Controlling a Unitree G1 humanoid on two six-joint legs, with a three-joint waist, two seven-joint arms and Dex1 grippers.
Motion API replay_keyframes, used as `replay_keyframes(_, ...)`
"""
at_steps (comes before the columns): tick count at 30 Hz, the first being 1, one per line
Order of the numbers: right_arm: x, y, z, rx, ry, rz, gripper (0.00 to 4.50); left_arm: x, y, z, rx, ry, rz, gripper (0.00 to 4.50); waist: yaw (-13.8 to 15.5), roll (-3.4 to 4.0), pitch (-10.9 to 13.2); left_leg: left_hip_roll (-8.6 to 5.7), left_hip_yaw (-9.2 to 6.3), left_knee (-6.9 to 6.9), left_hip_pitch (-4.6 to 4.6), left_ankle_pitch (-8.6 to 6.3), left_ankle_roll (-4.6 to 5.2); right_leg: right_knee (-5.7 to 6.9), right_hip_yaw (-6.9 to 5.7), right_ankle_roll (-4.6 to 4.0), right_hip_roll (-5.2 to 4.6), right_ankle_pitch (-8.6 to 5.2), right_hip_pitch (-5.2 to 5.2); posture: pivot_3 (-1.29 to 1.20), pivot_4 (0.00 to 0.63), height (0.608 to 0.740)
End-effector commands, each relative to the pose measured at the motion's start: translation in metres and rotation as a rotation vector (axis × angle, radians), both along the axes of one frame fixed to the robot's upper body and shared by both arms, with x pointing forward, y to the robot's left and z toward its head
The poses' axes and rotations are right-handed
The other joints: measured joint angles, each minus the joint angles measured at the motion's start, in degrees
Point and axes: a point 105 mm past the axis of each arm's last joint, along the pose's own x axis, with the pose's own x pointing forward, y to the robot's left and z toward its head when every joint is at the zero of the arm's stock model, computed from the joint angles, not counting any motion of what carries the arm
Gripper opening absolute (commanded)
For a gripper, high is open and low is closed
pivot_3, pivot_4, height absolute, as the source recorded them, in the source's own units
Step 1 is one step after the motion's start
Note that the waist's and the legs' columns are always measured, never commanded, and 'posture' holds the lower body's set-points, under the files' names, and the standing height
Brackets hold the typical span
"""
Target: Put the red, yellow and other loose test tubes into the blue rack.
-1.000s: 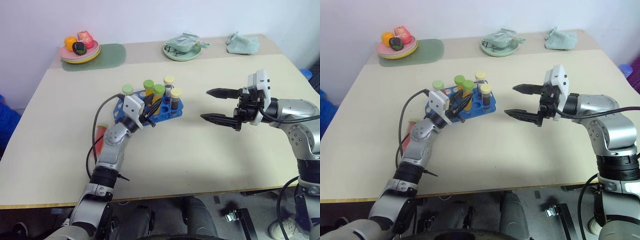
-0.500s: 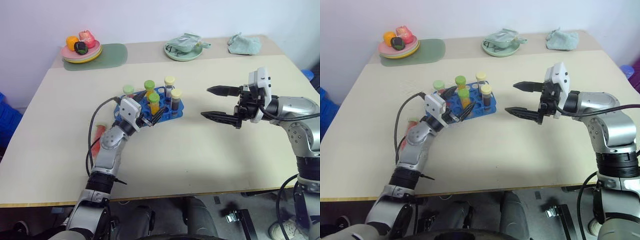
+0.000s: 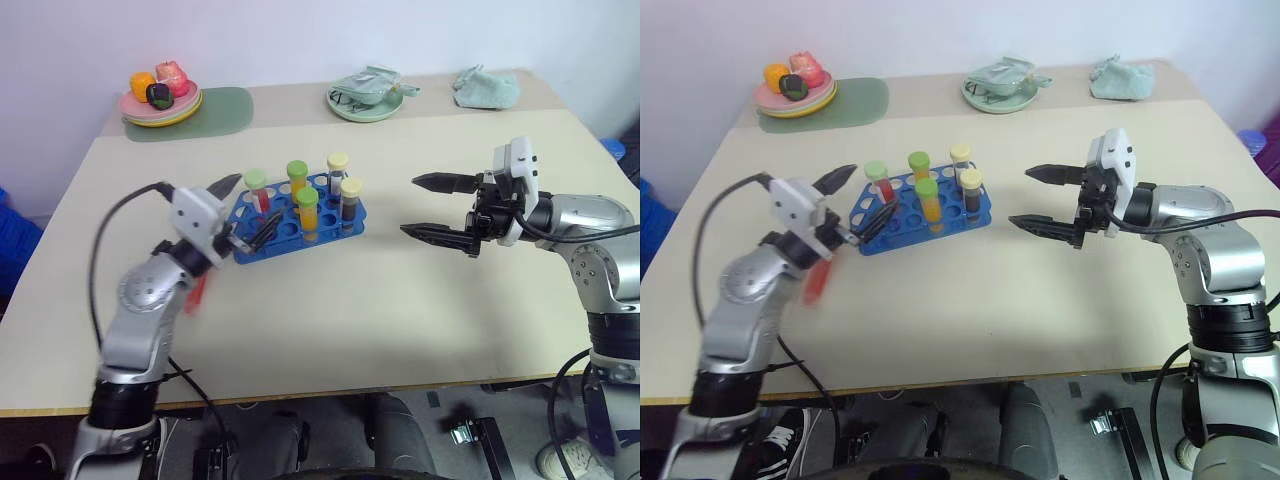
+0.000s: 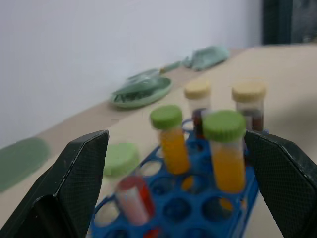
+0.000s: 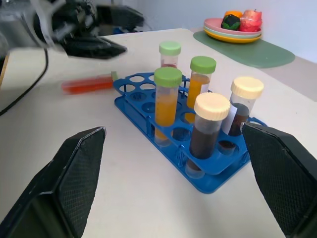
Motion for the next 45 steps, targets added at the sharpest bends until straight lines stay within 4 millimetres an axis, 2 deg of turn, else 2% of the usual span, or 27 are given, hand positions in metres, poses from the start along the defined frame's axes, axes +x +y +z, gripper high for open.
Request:
replay_keyframes(1,-0.001,0.003,0.01,0.0,-0.045,0.025,4.5,-0.009,0.024,0.016,0.047,0.064,0.095,4.42,0.1,-0.01,0.0,0.02,0.01,0.0,0.0,0.0,0.0,0.0,0.0,0.0,0.01,0.0,0.0,0.0,0.15,0.74)
replay_keyframes(6,0.0,0.005,0.008,-0.009,-0.034,0.048,4.5,-0.011,0.047,0.017,0.091,0.267,0.236,4.42,0.3,-0.07,0.0,-0.01,0.02,0.04,0.01,-0.03,0.05,0.01,0.0,0.0,0.0,0.0,0.07,0.0,0.15,0.74)
replay_keyframes(10,0.0,0.008,0.008,-0.009,-0.034,0.064,4.5,-0.013,0.051,0.02,0.109,0.377,0.275,4.42,0.1,-0.1,0.0,0.0,0.01,0.03,0.01,-0.03,0.05,0.05,-0.01,0.0,0.01,0.0,0.05,0.0,0.15,0.74)
replay_keyframes(13,0.001,0.007,0.009,-0.009,-0.038,0.063,4.5,-0.015,0.076,0.005,0.133,0.633,0.455,4.42,0.1,-0.1,0.0,0.0,0.01,0.02,0.01,-0.03,0.04,0.05,-0.02,0.0,0.01,0.0,0.04,0.0,0.15,0.74)
replay_keyframes(15,0.001,0.005,0.009,-0.017,-0.041,0.06,4.5,-0.017,0.086,-0.006,0.112,0.791,0.464,4.42,0.0,-0.1,0.0,0.0,0.01,0.02,0.01,-0.03,0.04,0.06,-0.02,0.0,0.03,0.0,0.04,0.0,0.15,0.74)
replay_keyframes(18,0.001,0.003,0.009,-0.024,-0.039,0.06,4.5,-0.017,0.099,-0.014,0.066,0.927,0.468,4.42,-0.3,-0.09,0.0,0.01,-0.1,-0.03,0.04,-0.03,0.03,0.14,-0.01,-0.01,0.04,0.0,-0.04,0.0,0.15,0.74)
replay_keyframes(23,-0.002,0.001,0.01,-0.018,-0.03,0.063,4.5,-0.022,0.102,-0.023,-0.042,1.196,0.399,4.42,-0.2,-0.09,0.1,-0.01,-0.26,-0.04,0.01,-0.04,0.01,0.13,-0.02,-0.01,0.03,0.0,-0.07,0.0,0.15,0.74)
replay_keyframes(26,-0.003,0.003,0.009,-0.019,-0.03,0.066,4.5,-0.02,0.092,-0.022,-0.053,1.265,0.365,4.42,0.2,-0.09,0.1,-0.07,-0.33,0.0,0.01,-0.04,0.01,0.14,-0.03,-0.01,0.0,0.0,-0.03,0.0,0.15,0.74)
replay_keyframes(32,-0.005,0.005,0.008,-0.017,-0.022,0.068,4.5,-0.018,0.088,-0.028,-0.019,1.362,0.401,4.42,-0.4,-0.09,0.1,-0.18,-0.35,-0.01,0.01,-0.03,-0.01,0.17,-0.03,-0.01,-0.01,0.0,-0.08,0.0,0.15,0.74)
replay_keyframes(39,-0.006,0.005,0.008,-0.017,-0.016,0.062,4.5,0.003,0.097,-0.038,0.0,1.346,0.56,4.42,-1.2,-0.08,0.1,-0.23,-0.36,0.0,0.03,-0.01,-0.04,0.15,-0.04,-0.01,0.0,0.0,-0.06,0.0,0.15,0.74)
replay_keyframes(45,-0.006,0.006,0.009,-0.014,-0.017,0.058,4.5,0.011,0.082,-0.05,0.014,1.369,0.541,4.42,-1.4,-0.08,0.0,-0.23,-0.34,0.01,0.03,0.0,-0.05,0.15,-0.04,-0.01,0.01,0.0,-0.07,0.0,0.15,0.74)
